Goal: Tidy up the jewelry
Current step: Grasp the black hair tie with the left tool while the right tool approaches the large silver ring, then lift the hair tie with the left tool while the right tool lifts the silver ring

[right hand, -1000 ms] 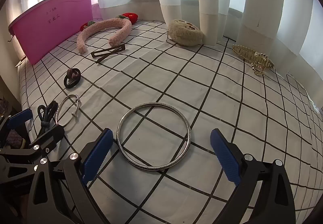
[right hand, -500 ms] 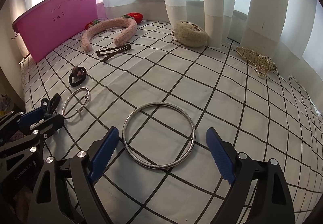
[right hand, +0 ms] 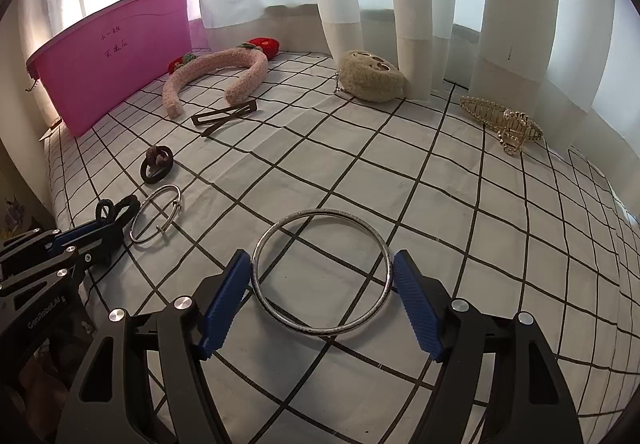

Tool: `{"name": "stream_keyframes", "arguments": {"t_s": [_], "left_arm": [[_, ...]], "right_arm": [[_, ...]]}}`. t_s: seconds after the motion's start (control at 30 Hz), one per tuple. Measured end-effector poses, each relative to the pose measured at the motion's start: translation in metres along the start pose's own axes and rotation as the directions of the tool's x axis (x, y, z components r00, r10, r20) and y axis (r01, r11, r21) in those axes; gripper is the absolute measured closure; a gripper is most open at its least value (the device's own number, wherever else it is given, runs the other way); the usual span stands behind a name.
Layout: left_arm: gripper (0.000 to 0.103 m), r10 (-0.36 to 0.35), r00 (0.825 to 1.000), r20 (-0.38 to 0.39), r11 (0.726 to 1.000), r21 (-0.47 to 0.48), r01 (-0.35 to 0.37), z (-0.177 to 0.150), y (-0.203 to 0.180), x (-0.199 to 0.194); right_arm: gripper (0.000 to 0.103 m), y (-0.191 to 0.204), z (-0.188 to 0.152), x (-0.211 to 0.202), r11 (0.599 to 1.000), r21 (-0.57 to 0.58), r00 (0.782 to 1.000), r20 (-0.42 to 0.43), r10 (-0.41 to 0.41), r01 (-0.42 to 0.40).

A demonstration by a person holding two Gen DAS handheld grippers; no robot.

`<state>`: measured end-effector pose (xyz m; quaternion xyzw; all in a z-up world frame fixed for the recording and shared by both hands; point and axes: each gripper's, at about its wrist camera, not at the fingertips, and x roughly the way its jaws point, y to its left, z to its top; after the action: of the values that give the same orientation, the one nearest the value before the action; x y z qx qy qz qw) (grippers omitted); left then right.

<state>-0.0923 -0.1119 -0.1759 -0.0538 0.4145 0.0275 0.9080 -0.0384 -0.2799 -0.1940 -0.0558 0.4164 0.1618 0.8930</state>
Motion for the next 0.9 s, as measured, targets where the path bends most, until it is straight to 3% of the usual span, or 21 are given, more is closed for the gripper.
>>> {"name": "stream_keyframes", "arguments": {"t_s": [0.43, 0.73, 0.9], "left_arm": [[0.090, 0.006, 0.999, 0.033, 1.000, -0.006, -0.006, 0.024, 0.007, -0.029], [0.090, 0.080, 0.996, 0.047, 0.996, -0.033, -0.078, 0.065, 0.033, -0.090], [0.090, 0.113, 0.990, 0.083, 0.990, -0.097, -0.105, 0.089, 0.057, -0.129]], "right_arm": [[0.032, 0.000, 0.022, -0.027, 1.000, 0.010, 0.999, 0.027, 0.029, -0.029], [0.032, 0.016, 0.070, -0.074, 0.995, -0.060, 0.995, 0.051, 0.088, -0.085], [0.032, 0.040, 0.109, -0.099, 0.983, -0.129, 0.985, 0.097, 0.143, -0.130]]}}
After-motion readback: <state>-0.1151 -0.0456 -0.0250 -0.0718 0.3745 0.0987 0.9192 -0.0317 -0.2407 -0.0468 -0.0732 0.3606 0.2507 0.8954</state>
